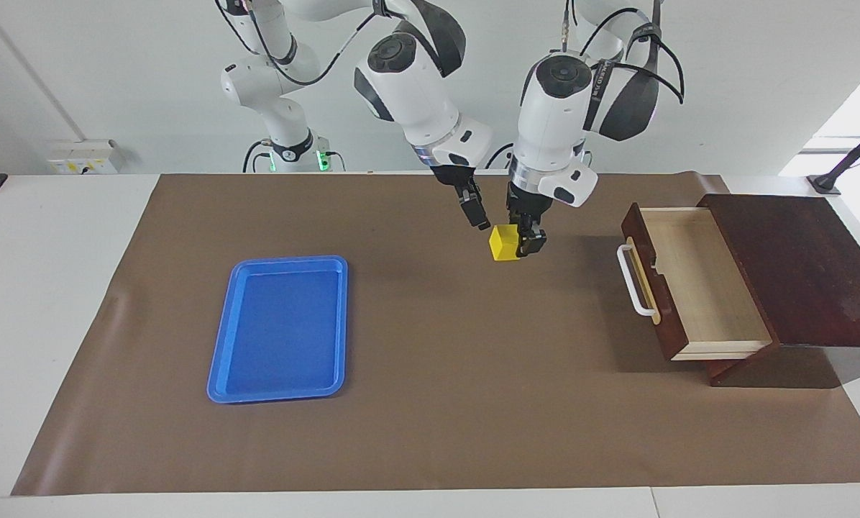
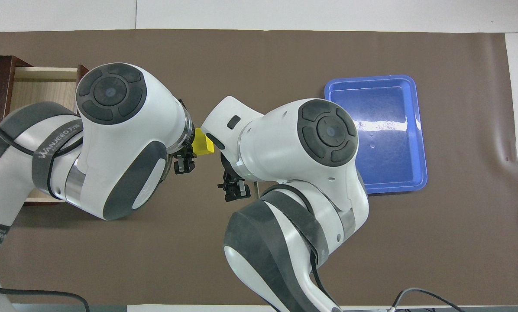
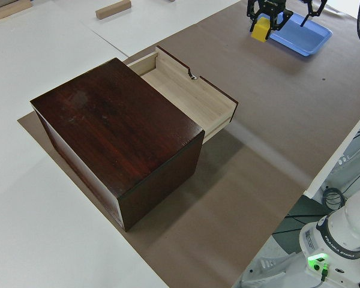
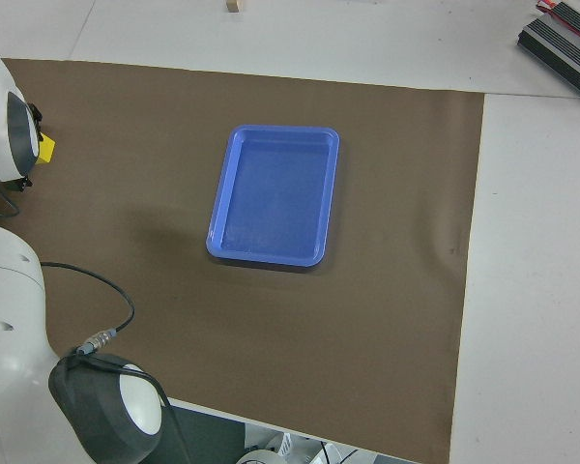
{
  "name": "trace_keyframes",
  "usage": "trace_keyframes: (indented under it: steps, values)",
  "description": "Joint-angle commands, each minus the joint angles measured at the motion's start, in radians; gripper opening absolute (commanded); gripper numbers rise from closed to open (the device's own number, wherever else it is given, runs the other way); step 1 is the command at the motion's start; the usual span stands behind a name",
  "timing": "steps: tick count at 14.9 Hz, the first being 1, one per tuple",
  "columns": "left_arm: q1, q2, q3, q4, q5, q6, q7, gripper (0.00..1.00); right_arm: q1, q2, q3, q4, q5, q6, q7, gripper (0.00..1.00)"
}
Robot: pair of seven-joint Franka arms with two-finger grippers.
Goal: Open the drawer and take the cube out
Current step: 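Close the right gripper on the cube held by the left gripper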
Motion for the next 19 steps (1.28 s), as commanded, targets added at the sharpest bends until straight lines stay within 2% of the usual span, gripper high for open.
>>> trace_keyframes:
  steps: [1,4,7,13,19]
  values:
    - [-0.017,-0.013,0.014,-0.018,-0.004,0.004,-0.013,0.0,0.002,0.016,0.002,0.025,0.024,-0.017,0.001,1.0]
    - [-0.019,-0.013,0.014,-0.018,-0.004,0.001,-0.013,0.0,-0.012,0.019,0.004,0.025,0.039,-0.01,-0.01,1.0]
    - [-0.019,-0.014,0.014,-0.018,-0.004,-0.002,-0.013,0.0,-0.038,0.029,0.004,0.01,0.136,0.042,-0.068,1.0]
    - [-0.033,-0.014,0.014,-0.016,-0.004,0.0,-0.013,0.0,-0.055,0.048,0.004,0.002,0.214,0.101,-0.14,1.0]
    - [-0.042,-0.014,0.015,-0.016,-0.004,-0.003,-0.013,0.0,-0.071,0.048,0.004,-0.019,0.277,0.088,-0.266,1.0]
